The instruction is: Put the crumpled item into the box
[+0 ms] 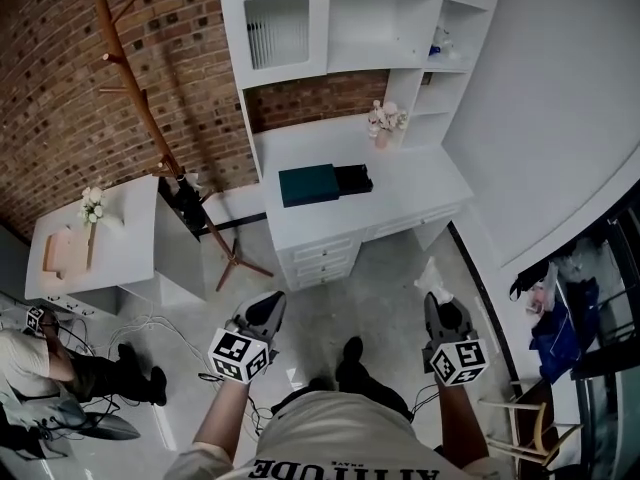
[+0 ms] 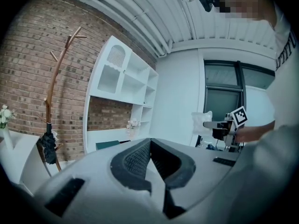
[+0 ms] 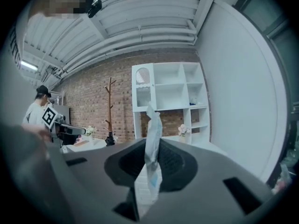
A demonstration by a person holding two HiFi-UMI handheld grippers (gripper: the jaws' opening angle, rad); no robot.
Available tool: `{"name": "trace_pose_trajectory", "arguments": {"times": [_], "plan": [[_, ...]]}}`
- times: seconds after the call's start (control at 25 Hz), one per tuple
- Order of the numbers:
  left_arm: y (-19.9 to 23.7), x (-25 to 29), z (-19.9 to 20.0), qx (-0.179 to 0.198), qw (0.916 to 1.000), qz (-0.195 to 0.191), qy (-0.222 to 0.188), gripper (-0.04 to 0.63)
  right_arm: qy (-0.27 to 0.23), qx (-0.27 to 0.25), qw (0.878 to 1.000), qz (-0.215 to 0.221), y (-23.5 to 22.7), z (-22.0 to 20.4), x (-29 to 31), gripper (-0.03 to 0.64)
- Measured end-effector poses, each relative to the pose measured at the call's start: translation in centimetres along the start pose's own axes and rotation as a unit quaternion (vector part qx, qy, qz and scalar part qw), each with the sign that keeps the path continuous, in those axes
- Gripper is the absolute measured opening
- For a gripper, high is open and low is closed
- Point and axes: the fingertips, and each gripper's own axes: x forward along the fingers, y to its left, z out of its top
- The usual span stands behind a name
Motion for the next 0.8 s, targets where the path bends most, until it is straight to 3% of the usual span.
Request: {"name": "trace_pose_trajectory", "arguments": {"times": [0.8], "plan": [[2.6, 13.1, 2.8, -0.003, 0.9995, 0.027, 0.016, 0.025, 0.034, -0.019, 0.998, 0.058, -8.2, 0.7, 12.9, 0.069]]}}
